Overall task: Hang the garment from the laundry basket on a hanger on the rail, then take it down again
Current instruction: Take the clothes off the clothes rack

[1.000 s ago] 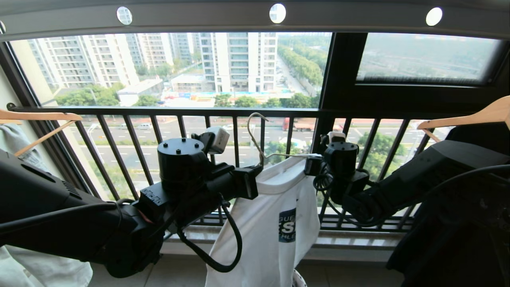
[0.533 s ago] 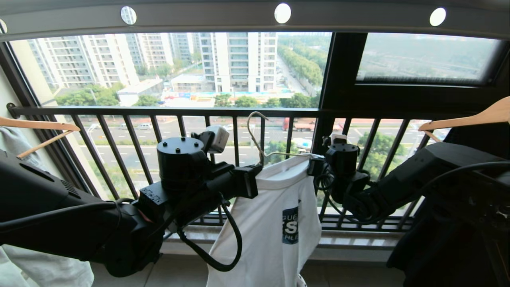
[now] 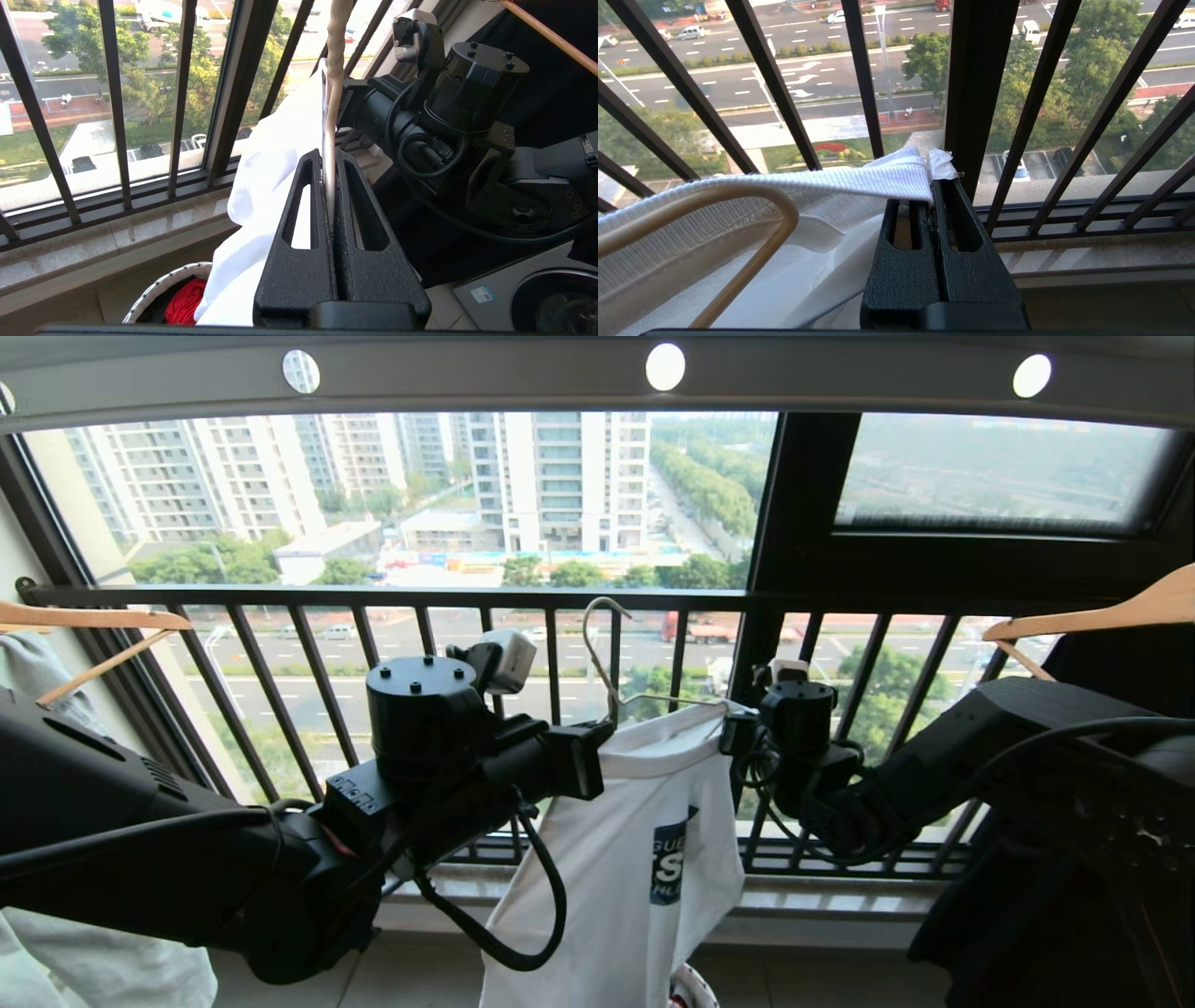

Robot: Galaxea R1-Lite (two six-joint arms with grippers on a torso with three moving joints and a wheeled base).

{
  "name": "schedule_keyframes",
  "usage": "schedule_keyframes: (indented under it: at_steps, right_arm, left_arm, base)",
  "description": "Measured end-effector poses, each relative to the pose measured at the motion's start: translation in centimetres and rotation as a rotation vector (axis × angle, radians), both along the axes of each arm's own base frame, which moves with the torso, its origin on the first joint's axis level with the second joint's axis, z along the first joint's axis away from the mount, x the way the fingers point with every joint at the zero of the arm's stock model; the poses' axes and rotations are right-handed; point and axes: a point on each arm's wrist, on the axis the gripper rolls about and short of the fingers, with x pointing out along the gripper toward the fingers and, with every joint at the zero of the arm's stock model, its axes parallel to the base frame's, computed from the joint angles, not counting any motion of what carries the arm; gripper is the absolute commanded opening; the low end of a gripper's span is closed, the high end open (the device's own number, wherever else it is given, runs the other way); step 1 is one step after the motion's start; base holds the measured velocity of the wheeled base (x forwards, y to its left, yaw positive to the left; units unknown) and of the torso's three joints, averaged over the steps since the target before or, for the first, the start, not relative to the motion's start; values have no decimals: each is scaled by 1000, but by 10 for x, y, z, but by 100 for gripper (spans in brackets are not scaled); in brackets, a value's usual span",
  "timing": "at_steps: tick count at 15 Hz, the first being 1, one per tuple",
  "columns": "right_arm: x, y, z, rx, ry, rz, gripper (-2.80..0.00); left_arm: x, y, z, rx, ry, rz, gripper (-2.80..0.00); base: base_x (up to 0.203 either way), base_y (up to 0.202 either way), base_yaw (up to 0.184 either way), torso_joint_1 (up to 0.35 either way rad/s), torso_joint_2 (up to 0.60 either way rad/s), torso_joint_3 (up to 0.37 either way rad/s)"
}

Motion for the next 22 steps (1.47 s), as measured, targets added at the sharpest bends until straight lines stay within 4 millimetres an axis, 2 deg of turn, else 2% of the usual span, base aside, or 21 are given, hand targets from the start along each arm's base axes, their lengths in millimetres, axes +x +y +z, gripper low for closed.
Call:
schedule_keyframes:
  at_steps: [8, 12, 22]
  right_arm:
    - [9, -14, 1, 3, -13, -37, -280]
    - [-2, 5, -3, -2, 2, 6, -280]
    - [-56, 65, -9, -51, 61, 186, -280]
  left_arm:
    - [-1, 0, 1, -2, -2, 0, -280]
    - [0, 0, -1, 0, 2, 3, -280]
    - [4, 1, -2, 1, 3, 20, -280]
  base:
    - [0, 0, 0, 0, 0, 0]
    - [0, 0, 0, 0, 0, 0]
    - [0, 0, 0, 0, 0, 0]
